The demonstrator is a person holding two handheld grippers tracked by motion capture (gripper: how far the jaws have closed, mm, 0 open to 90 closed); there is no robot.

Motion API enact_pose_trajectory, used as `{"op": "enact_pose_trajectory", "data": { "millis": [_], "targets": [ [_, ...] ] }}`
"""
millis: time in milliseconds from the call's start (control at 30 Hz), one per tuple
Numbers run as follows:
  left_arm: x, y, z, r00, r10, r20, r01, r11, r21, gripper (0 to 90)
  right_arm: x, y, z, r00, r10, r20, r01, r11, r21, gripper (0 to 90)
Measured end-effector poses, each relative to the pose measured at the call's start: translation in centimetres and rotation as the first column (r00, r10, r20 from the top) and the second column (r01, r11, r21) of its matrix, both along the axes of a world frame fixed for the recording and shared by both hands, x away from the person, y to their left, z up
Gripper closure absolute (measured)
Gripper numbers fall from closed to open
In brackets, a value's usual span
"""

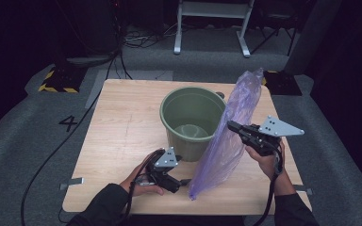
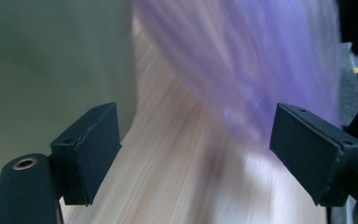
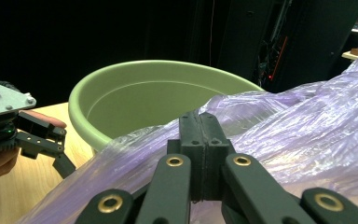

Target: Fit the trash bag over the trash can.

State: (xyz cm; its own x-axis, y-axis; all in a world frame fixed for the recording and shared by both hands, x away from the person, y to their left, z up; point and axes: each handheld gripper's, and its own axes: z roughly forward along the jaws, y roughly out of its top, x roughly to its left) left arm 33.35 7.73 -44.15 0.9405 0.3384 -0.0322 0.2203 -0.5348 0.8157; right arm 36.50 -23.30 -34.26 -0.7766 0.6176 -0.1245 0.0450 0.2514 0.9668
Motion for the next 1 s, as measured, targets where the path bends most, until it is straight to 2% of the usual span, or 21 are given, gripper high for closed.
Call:
{"op": "enact_pose_trajectory", "data": {
  "millis": [167, 200, 300, 400, 433, 567, 600, 667, 767, 800, 867, 900, 967, 1000],
  "targets": [
    [0.0, -2.2, -0.3, 0.9996, -0.027, 0.007, 0.027, 0.9994, 0.024, 15.8, 0.1, 0.1, -0.2, 1.0, -0.004, -0.002, 0.004, 1.0, -0.005, 90.0],
    [0.2, -2.8, -0.6, 0.9986, -0.053, -0.006, 0.053, 0.9984, 0.019, 16.6, 0.0, 0.1, -0.3, 1.0, -0.005, -0.004, 0.005, 1.0, -0.005, 90.0],
    [0.0, -3.3, -0.5, 0.995, -0.099, -0.011, 0.099, 0.9948, -0.023, 19.8, 0.1, 0.1, -0.3, 0.9999, -0.012, 0.0, 0.012, 1.0, -0.016, 90.0],
    [-0.4, -3.2, 0.3, 0.9945, -0.104, 0.009, 0.104, 0.9937, -0.041, 18.9, 0.0, 0.3, -0.4, 0.9999, -0.012, -0.003, 0.012, 1.0, -0.025, 90.0],
    [-0.7, -2.8, 1.3, 0.9945, -0.104, 0.014, 0.104, 0.9922, -0.068, 18.6, 0.0, 0.3, -0.4, 0.9999, -0.012, 0.003, 0.013, 1.0, -0.028, 90.0],
    [-1.1, -2.2, 2.4, 0.9935, -0.114, 0.001, 0.113, 0.9894, -0.091, 16.4, 0.1, 0.3, -0.5, 0.9999, -0.017, 0.002, 0.017, 0.999, -0.033, 90.0],
    [-1.3, -2.4, 2.7, 0.9926, -0.12, -0.022, 0.116, 0.9866, -0.114, 16.8, 0.1, 0.3, -0.6, 0.9998, -0.02, 0.003, 0.02, 0.999, -0.03, 90.0],
    [-1.4, -2.7, 2.8, 0.9922, -0.122, -0.025, 0.118, 0.9872, -0.107, 16.4, 0.1, 0.3, -0.6, 0.9997, -0.023, 0.005, 0.024, 0.999, -0.032, 90.0],
    [-1.5, -4.0, 2.1, 0.9934, -0.114, -0.016, 0.112, 0.9922, -0.054, 15.5, 0.0, 0.4, -0.6, 0.9997, -0.022, 0.004, 0.022, 0.999, -0.029, 90.0],
    [-1.4, -4.4, 1.8, 0.995, -0.099, -0.014, 0.099, 0.9945, -0.033, 15.3, 0.0, 0.5, -0.6, 0.9998, -0.021, 0.006, 0.021, 0.999, -0.029, 90.0],
    [-1.3, -5.3, 0.8, 0.9993, -0.036, 0.006, 0.036, 0.9986, 0.038, 15.6, -0.1, 0.5, -0.6, 0.9998, -0.018, 0.007, 0.018, 0.999, -0.032, 90.0],
    [-1.1, -5.6, 0.4, 0.9997, -0.024, 0.005, 0.024, 0.9981, 0.057, 15.7, -0.2, 0.5, -0.6, 0.9999, -0.015, 0.008, 0.015, 0.999, -0.03, 90.0],
    [-0.8, -5.8, -0.3, 0.9999, -0.012, -0.002, 0.012, 0.998, 0.062, 15.9, -0.2, 0.5, -0.6, 0.9999, -0.013, 0.006, 0.013, 1.0, -0.028, 90.0],
    [-0.6, -6.1, -0.9, 0.9998, 0.009, 0.017, -0.011, 0.9954, 0.095, 20.3, -0.2, 0.5, -0.6, 1.0, -0.006, 0.005, 0.006, 1.0, -0.019, 90.0]
  ]
}}
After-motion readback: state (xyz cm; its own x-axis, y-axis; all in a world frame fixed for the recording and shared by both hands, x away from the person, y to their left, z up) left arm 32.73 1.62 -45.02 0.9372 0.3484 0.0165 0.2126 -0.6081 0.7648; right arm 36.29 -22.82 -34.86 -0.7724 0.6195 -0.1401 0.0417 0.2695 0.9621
